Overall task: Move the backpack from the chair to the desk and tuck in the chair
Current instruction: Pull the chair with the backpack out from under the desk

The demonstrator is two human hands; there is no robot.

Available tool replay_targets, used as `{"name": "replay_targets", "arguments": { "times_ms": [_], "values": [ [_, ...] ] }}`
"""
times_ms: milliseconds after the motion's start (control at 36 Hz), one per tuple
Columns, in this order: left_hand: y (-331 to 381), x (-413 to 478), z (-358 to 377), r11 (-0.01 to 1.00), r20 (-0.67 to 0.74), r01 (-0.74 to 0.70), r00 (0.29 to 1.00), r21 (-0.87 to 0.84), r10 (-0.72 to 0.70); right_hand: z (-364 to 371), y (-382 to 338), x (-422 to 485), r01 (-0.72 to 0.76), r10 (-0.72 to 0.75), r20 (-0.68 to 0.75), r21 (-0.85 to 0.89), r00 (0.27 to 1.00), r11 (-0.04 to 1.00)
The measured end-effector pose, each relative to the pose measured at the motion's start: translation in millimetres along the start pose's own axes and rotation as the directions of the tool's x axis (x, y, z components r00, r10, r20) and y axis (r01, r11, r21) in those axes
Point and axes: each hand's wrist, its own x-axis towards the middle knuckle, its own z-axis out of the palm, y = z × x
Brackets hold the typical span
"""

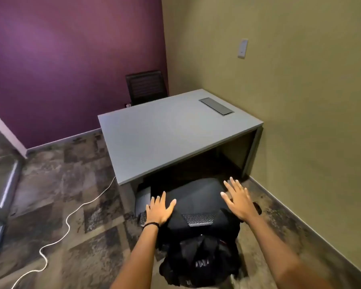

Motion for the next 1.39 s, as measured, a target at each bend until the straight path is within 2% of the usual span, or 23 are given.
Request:
{"name": "replay_targets", "arguments": {
  "times_ms": [111, 167, 278, 444, 556, 694, 778, 1111, 1222, 1306, 1389],
  "values": [
    [-2, 1, 2, 0.998, -0.002, 0.048, 0.999, 0.034, -0.048, 12, 7, -12, -0.075, 0.072, 0.095, 0.026, 0.993, 0.997],
    [-2, 3, 0, 0.996, 0.037, 0.055, 0.998, 0.063, -0.058, 20, 12, -19, -0.094, 0.097, 0.127, -0.029, 0.987, 0.995],
    [-5, 8, -1, 0.985, 0.139, 0.104, 0.983, 0.137, -0.123, 28, 17, -24, -0.083, 0.099, 0.122, -0.125, 0.988, 0.989],
    [-4, 9, -1, 0.977, 0.175, 0.091, 0.976, 0.193, -0.125, 30, 13, -20, -0.117, 0.127, 0.081, -0.123, 0.989, 0.985],
    [-6, 8, -2, 0.979, 0.182, 0.082, 0.976, 0.187, -0.117, 28, 13, -19, -0.093, 0.106, 0.094, -0.132, 0.99, 0.987],
    [-10, 12, 0, 0.979, 0.211, 0.089, 0.969, 0.184, -0.128, 21, 11, -16, -0.03, 0.069, 0.239, -0.163, 0.968, 0.986],
    [-11, 17, 1, 0.977, 0.238, 0.102, 0.96, 0.185, -0.145, 19, 8, -16, -0.024, 0.069, 0.265, -0.169, 0.962, 0.985],
    [-35, 67, 19, 0.949, 0.408, 0.189, 0.868, 0.252, -0.281, 28, 22, -15, 0.065, -0.048, 0.167, -0.098, 0.985, 0.993],
    [-43, 85, 31, 0.944, 0.415, 0.199, 0.86, 0.264, -0.297, 33, 27, -14, 0.063, -0.054, 0.113, -0.073, 0.992, 0.995],
    [-20, 63, 13, 0.921, 0.383, 0.214, 0.861, 0.326, -0.335, 34, 29, -14, 0.068, -0.062, 0.086, -0.07, 0.994, 0.995],
    [-5, 53, 3, 0.886, 0.337, 0.305, 0.841, 0.349, -0.423, 34, 29, -14, 0.076, -0.07, 0.083, -0.081, 0.994, 0.994]
  ]
}}
